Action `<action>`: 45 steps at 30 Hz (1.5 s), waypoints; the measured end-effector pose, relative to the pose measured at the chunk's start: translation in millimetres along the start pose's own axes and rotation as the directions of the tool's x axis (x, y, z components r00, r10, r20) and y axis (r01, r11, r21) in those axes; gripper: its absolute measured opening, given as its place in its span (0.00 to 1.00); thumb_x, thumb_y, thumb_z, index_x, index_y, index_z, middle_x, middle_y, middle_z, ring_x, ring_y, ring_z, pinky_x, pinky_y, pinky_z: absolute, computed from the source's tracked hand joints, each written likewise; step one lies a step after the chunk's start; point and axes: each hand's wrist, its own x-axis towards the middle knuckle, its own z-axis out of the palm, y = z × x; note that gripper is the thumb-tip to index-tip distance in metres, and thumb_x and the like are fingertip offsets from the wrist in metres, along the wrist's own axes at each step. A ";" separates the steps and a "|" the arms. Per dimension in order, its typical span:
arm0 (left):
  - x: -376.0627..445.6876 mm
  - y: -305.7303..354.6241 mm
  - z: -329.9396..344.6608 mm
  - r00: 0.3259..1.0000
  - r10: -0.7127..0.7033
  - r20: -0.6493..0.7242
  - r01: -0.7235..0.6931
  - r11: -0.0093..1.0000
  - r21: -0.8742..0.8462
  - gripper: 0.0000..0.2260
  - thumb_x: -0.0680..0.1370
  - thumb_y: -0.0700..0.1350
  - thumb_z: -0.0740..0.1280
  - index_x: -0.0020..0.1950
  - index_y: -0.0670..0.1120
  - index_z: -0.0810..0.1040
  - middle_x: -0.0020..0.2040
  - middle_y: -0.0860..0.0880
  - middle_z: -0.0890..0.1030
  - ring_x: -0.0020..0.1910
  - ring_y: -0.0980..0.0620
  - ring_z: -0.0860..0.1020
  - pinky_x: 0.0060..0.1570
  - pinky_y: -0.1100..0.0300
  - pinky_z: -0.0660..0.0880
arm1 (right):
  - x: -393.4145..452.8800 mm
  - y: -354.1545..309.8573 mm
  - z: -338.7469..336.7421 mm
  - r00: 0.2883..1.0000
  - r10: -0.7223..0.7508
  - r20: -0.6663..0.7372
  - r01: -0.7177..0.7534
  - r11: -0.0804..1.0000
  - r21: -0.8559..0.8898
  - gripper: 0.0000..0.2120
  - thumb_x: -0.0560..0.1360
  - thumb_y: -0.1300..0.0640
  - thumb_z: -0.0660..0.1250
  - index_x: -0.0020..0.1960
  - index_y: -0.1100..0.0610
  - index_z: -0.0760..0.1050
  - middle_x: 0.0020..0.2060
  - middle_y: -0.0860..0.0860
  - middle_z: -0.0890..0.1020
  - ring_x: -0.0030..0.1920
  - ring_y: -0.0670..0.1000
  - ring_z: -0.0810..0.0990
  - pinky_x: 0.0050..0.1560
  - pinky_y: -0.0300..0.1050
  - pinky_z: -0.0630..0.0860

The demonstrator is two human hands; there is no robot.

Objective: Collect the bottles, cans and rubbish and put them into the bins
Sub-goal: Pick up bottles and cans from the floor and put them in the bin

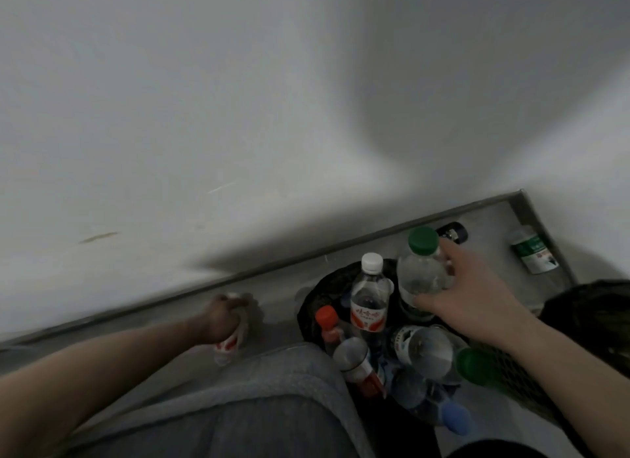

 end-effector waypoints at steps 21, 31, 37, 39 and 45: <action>-262.0 274.4 -90.8 0.587 0.606 -0.537 -0.559 0.783 0.273 0.15 0.82 0.46 0.63 0.67 0.56 0.79 0.68 0.51 0.69 0.60 0.52 0.77 0.62 0.63 0.69 | -116.9 47.4 -77.5 0.946 0.037 -0.321 0.036 0.975 0.221 0.28 0.65 0.56 0.80 0.60 0.45 0.70 0.52 0.43 0.80 0.49 0.42 0.79 0.42 0.37 0.72; -225.3 371.0 -58.9 0.754 0.496 -0.430 -0.466 0.866 0.182 0.18 0.84 0.46 0.59 0.73 0.53 0.75 0.73 0.46 0.64 0.70 0.48 0.70 0.68 0.64 0.63 | -131.0 87.2 -106.3 0.936 0.032 -0.352 0.101 0.930 0.352 0.27 0.65 0.59 0.80 0.58 0.44 0.72 0.49 0.40 0.81 0.46 0.36 0.78 0.40 0.33 0.70; -201.7 376.9 -30.8 0.849 0.370 -0.376 -0.326 0.928 0.179 0.20 0.83 0.48 0.61 0.75 0.53 0.72 0.75 0.45 0.61 0.69 0.44 0.72 0.70 0.62 0.63 | -125.0 94.6 -114.0 0.941 0.036 -0.337 0.115 0.901 0.418 0.30 0.64 0.59 0.80 0.60 0.45 0.72 0.51 0.41 0.81 0.48 0.40 0.80 0.41 0.33 0.70; -199.9 378.3 -28.1 0.848 0.355 -0.393 -0.307 0.934 0.182 0.20 0.83 0.46 0.60 0.75 0.53 0.72 0.74 0.44 0.61 0.69 0.43 0.72 0.73 0.59 0.63 | -123.8 97.3 -116.9 0.943 0.042 -0.329 0.108 0.899 0.424 0.29 0.64 0.59 0.80 0.60 0.45 0.72 0.52 0.43 0.81 0.50 0.45 0.80 0.43 0.35 0.71; -200.5 385.4 -31.7 0.834 0.369 -0.411 -0.245 0.914 0.323 0.20 0.83 0.45 0.56 0.75 0.54 0.72 0.68 0.46 0.65 0.60 0.44 0.77 0.64 0.58 0.70 | -119.5 101.2 -116.7 0.958 0.044 -0.282 0.076 0.913 0.402 0.28 0.64 0.58 0.79 0.59 0.46 0.71 0.54 0.43 0.80 0.53 0.48 0.80 0.49 0.43 0.72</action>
